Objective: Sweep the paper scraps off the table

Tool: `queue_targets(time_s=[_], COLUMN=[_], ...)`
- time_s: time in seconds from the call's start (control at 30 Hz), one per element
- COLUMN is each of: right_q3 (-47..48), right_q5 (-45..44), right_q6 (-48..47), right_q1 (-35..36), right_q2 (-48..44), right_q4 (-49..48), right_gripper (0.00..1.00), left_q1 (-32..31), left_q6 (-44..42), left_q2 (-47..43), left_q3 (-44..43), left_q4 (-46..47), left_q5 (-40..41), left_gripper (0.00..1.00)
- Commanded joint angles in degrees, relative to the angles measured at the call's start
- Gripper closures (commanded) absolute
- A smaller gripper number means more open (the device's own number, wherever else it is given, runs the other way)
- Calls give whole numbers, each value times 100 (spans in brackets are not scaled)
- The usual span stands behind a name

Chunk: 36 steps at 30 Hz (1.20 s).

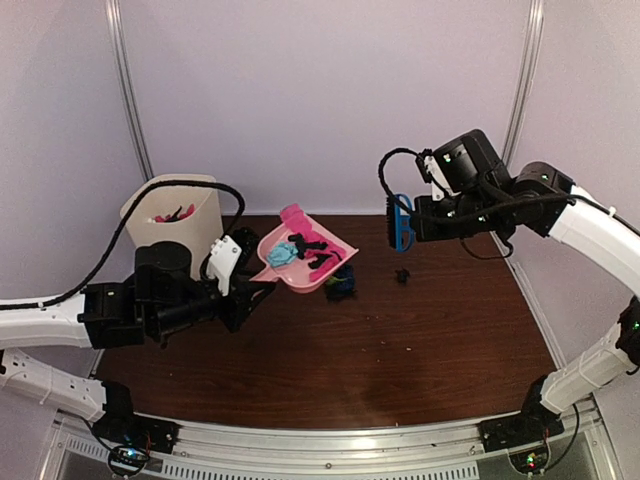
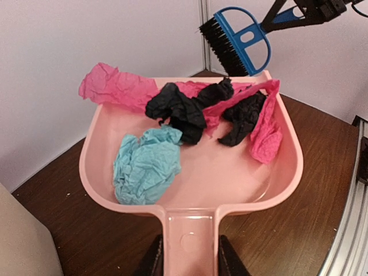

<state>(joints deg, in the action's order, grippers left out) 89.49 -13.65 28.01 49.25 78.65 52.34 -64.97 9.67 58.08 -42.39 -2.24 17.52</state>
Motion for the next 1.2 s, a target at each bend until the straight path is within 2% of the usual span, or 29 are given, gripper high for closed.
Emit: queue_targets(time_s=[0.0,0.3,0.6,1.17], right_q3=[-95,-224,-552,-868], right_q5=[-117,59,261,416], right_q6=[200,299,499,728], right_q1=[-39,-49,-52,-49], right_q2=[-77,-43,-141,-302], right_q4=[-323,-584,-748,-958], right_gripper=[100,100,100,100], left_q1=[131,673,1230,2686], left_q6=[224,301,319,953], left_q2=[-151,-175,-153,159], left_q3=[-622,-1636,-2268,-3189], left_q4=[-666,-1541,-2180,-2817], left_q5=[365,624,604,-707], left_gripper=[100,100,100,100])
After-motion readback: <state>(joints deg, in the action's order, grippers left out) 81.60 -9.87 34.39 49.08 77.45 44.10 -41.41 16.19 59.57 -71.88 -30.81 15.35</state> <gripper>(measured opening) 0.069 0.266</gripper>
